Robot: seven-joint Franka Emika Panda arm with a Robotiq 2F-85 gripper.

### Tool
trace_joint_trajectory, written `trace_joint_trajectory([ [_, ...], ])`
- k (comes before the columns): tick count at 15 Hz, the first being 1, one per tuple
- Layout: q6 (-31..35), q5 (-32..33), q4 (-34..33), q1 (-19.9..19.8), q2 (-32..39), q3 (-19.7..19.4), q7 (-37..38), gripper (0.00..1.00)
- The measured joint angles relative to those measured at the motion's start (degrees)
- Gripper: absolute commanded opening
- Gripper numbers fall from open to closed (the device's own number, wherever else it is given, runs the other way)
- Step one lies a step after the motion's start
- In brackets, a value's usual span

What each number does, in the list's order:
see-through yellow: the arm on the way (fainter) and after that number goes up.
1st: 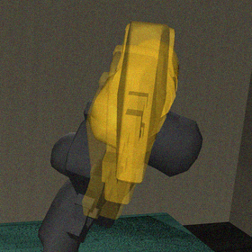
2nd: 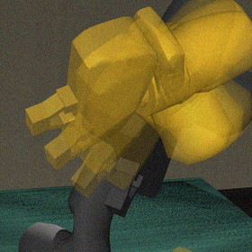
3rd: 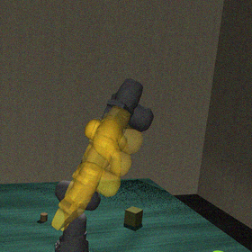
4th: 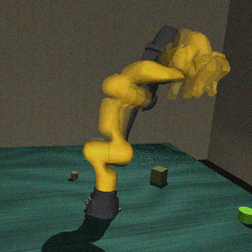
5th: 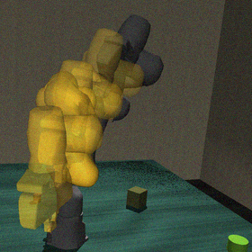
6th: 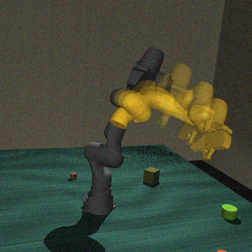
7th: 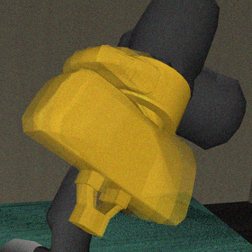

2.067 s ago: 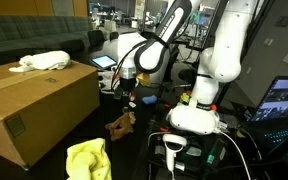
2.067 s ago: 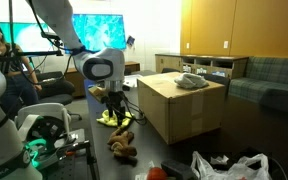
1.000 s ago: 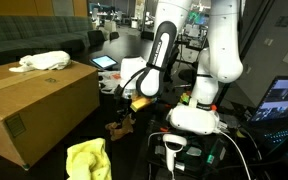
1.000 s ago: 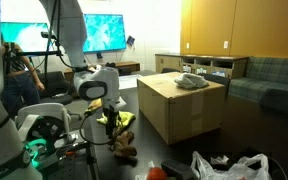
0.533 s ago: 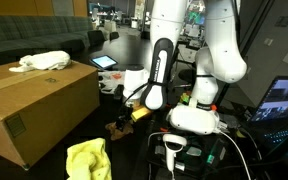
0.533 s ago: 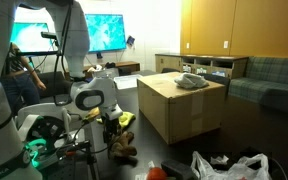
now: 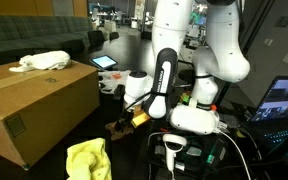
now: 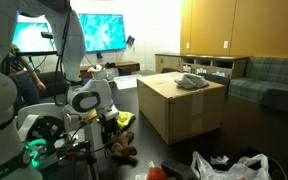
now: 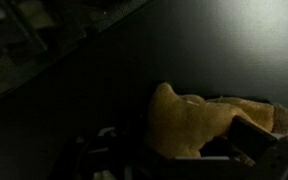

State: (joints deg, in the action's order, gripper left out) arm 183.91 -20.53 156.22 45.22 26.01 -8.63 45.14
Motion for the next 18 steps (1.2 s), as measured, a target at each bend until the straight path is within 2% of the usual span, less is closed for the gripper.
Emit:
trace_joint_trajectory([
  [4, 0.0, -0.7, -0.4, 2.9, 0.2, -1.5, 0.5, 0.36],
  [9, -0.1, -0.7, -0.3, 5.0, 0.2, -3.0, 0.8, 0.02],
  [12, -0.7, -0.7, -0.1, 6.9, 0.1, -4.9, 0.6, 0.0],
  [14, -1.7, -0.5, 0.1, 9.6, -0.3, -7.2, 0.5, 0.0],
  [16, -3.5, 0.2, 0.7, 13.6, -1.4, -11.0, 0.1, 0.0],
  [18, -6.5, 1.7, 1.2, 19.0, -3.0, -17.1, -0.8, 0.0],
])
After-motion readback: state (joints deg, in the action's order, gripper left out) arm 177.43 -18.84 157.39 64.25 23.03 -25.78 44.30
